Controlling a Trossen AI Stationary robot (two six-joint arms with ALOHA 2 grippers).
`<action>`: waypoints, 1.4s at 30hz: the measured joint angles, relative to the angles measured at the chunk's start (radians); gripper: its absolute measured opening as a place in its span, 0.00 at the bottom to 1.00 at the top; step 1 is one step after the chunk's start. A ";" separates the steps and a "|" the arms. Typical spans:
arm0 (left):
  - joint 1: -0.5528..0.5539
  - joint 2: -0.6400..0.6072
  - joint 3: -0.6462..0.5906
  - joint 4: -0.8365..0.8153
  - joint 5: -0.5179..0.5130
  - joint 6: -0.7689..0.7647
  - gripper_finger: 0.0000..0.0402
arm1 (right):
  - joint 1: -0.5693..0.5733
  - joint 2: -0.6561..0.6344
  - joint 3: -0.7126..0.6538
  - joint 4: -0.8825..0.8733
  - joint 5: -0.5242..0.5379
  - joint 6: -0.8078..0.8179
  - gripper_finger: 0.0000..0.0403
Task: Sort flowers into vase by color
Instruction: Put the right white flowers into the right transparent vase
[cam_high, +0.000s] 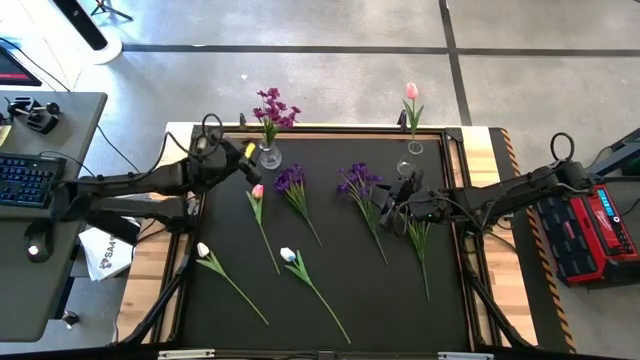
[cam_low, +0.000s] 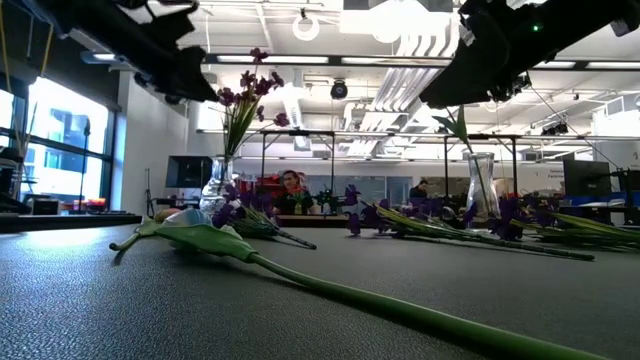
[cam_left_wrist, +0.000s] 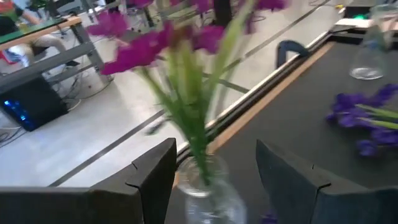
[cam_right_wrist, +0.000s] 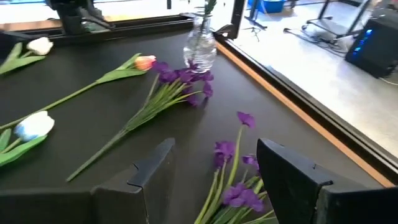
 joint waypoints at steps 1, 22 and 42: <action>-0.036 0.001 0.003 -0.005 -0.025 -0.011 0.52 | 0.000 0.000 0.000 0.000 -0.004 -0.001 0.52; -0.564 0.113 0.003 -0.126 -0.118 -0.346 0.52 | 0.078 0.000 0.000 -0.151 -0.160 0.212 0.52; -0.890 0.356 0.057 -0.142 -0.081 -0.669 0.52 | 0.378 0.461 0.209 0.114 -0.074 0.364 0.52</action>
